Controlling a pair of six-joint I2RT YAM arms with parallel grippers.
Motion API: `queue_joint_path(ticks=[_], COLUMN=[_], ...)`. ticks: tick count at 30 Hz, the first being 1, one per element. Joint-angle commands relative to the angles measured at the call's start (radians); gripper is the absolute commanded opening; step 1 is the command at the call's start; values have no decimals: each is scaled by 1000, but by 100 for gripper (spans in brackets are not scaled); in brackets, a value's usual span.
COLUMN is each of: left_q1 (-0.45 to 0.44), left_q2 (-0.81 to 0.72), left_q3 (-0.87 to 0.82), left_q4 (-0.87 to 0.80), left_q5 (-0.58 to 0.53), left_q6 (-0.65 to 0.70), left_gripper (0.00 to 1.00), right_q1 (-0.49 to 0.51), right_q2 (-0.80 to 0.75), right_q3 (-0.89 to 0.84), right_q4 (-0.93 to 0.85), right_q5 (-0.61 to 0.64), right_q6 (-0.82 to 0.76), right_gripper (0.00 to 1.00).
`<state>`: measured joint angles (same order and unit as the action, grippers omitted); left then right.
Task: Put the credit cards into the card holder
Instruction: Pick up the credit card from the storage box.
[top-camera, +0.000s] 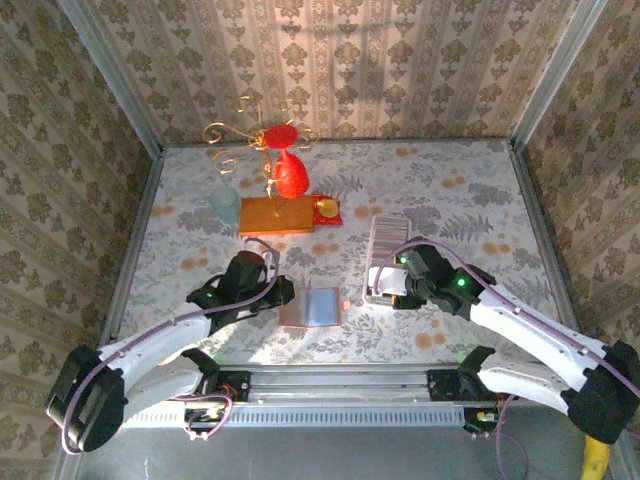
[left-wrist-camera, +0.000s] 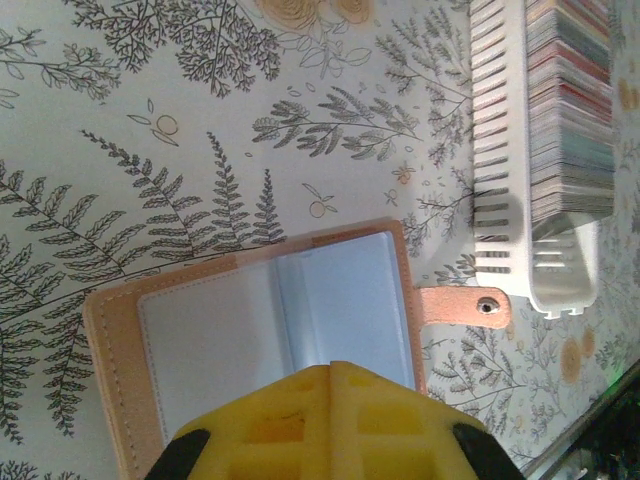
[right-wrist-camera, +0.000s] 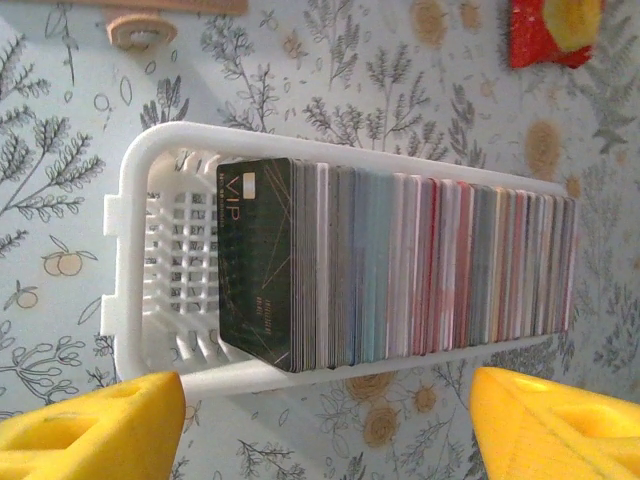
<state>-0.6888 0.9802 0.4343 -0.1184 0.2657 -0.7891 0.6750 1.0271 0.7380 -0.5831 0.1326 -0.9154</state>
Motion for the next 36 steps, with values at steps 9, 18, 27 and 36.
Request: queue_joint_path(ticks=[9, 18, 27, 36], left_q1=[-7, -8, -7, -7], left_q2=[-103, -123, -116, -117], left_q3=[-52, -58, -68, -73], left_q4=[-20, -38, -26, -30], left_q5=[-8, -6, -13, -11], left_q6=[18, 21, 11, 8], left_gripper=[5, 5, 5, 5], right_q1=[-25, -22, -3, 3], right_q2=[155, 264, 333, 357], right_q3=[1, 9, 14, 24], right_q4=[160, 215, 246, 236], right_q5=[71, 34, 42, 71], right_q6=[-80, -55, -57, -70], right_gripper=[79, 84, 73, 56])
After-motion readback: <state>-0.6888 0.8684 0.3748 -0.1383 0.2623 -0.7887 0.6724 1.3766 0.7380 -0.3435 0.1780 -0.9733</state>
